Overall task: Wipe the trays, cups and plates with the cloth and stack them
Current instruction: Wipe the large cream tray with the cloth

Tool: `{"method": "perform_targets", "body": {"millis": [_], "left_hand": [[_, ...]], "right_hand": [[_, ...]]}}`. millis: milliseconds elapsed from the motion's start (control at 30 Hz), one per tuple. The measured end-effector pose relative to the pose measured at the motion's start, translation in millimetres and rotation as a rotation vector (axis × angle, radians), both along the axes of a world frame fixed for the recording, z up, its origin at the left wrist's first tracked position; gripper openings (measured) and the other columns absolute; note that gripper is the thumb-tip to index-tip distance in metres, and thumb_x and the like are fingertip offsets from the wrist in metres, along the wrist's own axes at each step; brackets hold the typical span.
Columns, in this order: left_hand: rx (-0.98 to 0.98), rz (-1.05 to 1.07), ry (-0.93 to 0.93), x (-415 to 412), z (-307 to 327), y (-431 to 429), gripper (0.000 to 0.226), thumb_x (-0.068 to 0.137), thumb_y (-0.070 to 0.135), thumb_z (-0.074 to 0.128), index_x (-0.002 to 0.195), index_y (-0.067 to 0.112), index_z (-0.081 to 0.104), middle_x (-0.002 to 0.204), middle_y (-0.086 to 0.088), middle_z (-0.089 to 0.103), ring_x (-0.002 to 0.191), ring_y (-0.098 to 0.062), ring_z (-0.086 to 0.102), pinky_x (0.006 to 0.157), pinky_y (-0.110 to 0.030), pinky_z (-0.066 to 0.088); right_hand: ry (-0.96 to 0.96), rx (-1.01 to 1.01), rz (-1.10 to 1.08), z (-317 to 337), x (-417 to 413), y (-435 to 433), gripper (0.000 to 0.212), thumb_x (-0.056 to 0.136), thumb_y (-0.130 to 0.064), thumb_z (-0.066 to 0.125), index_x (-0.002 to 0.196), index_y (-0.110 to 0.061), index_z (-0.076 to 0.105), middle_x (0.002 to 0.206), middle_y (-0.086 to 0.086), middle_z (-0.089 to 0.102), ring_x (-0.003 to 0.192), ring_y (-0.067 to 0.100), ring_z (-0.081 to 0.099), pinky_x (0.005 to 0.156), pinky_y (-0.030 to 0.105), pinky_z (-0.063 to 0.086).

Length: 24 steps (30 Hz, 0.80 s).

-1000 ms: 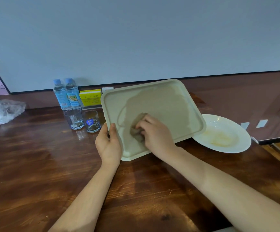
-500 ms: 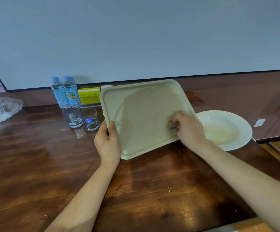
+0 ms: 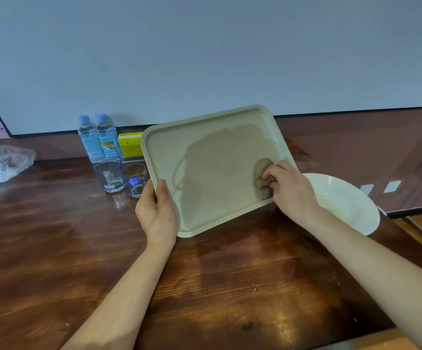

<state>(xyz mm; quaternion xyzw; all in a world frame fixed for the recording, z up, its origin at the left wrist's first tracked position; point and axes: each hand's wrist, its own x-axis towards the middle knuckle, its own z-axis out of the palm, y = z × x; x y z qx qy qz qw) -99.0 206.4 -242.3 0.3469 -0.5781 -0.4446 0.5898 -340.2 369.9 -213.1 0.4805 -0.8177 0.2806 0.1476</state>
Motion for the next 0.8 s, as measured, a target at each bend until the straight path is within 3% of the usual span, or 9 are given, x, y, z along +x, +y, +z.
{"method": "perform_targets", "body": {"millis": [133,200,267,333,400,467,533,600,800], "left_hand": [[0.024,0.017,0.032,0,10,3,0.037,0.112,0.022,0.055,0.075,0.027,0.057,0.059,0.016,0.049,0.058,-0.004,0.04,0.06,-0.024,0.037],[0.016,0.019,0.031,0,11,5,0.039,0.112,0.02,0.055,0.073,0.027,0.055,0.055,0.018,0.045,0.055,-0.004,0.037,0.056,-0.02,0.032],[0.005,0.01,0.047,-1,8,5,0.037,0.111,0.021,0.056,0.075,0.018,0.057,0.06,0.016,0.047,0.059,-0.004,0.037,0.058,-0.022,0.033],[0.005,-0.001,0.062,-2,6,6,0.033,0.111,0.023,0.056,0.084,0.005,0.062,0.072,0.001,0.052,0.067,-0.01,0.042,0.062,-0.027,0.036],[0.009,0.011,0.059,-1,6,6,0.035,0.111,0.021,0.056,0.078,0.008,0.058,0.069,0.002,0.049,0.065,-0.008,0.039,0.061,-0.027,0.034],[0.0,0.009,0.057,1,8,6,0.041,0.111,0.018,0.056,0.071,0.015,0.05,0.062,0.014,0.04,0.059,-0.004,0.032,0.057,-0.023,0.029],[-0.001,0.0,0.089,2,11,5,0.04,0.112,0.017,0.056,0.074,0.004,0.051,0.066,0.005,0.041,0.058,-0.002,0.032,0.057,-0.02,0.029],[-0.005,0.004,0.105,3,14,5,0.041,0.111,0.016,0.056,0.074,0.001,0.049,0.067,-0.001,0.038,0.058,-0.001,0.031,0.057,-0.019,0.028],[-0.04,-0.011,0.091,8,19,2,0.043,0.111,0.016,0.056,0.07,0.009,0.043,0.066,0.0,0.031,0.059,-0.004,0.026,0.056,-0.02,0.024]], "right_hand": [[-0.015,-0.062,-0.145,3,-17,11,0.032,0.081,0.003,0.06,0.1,-0.02,0.069,0.103,-0.002,0.058,0.089,0.029,0.06,0.069,0.038,0.05],[-0.04,-0.089,-0.103,3,0,2,0.029,0.083,0.005,0.062,0.1,-0.016,0.072,0.105,-0.003,0.062,0.087,0.02,0.06,0.07,0.028,0.044],[-0.085,-0.09,0.039,-1,32,-9,0.028,0.084,0.007,0.064,0.1,-0.014,0.074,0.105,-0.004,0.063,0.085,0.009,0.058,0.072,0.014,0.041],[-0.076,-0.061,0.216,-7,68,-23,0.025,0.085,0.002,0.065,0.1,-0.015,0.074,0.109,-0.003,0.065,0.095,0.018,0.064,0.083,0.028,0.053],[-0.044,-0.031,0.38,-10,97,-33,0.021,0.09,-0.003,0.067,0.103,-0.016,0.075,0.112,-0.005,0.066,0.1,0.019,0.065,0.084,0.038,0.057],[-0.022,-0.011,0.501,-5,109,-38,0.018,0.094,-0.006,0.067,0.104,-0.017,0.077,0.109,-0.008,0.064,0.098,0.013,0.063,0.083,0.032,0.055],[-0.032,0.01,0.537,5,100,-35,0.019,0.096,-0.007,0.067,0.104,-0.019,0.078,0.106,-0.012,0.063,0.097,0.008,0.061,0.084,0.023,0.051],[-0.027,0.015,0.467,14,77,-27,0.022,0.094,-0.003,0.067,0.101,-0.02,0.078,0.106,-0.013,0.062,0.097,0.009,0.061,0.083,0.021,0.047],[0.008,0.053,-0.004,23,-4,4,0.034,0.081,0.009,0.063,0.094,-0.021,0.071,0.098,-0.006,0.058,0.09,0.026,0.063,0.073,0.04,0.053]]}}
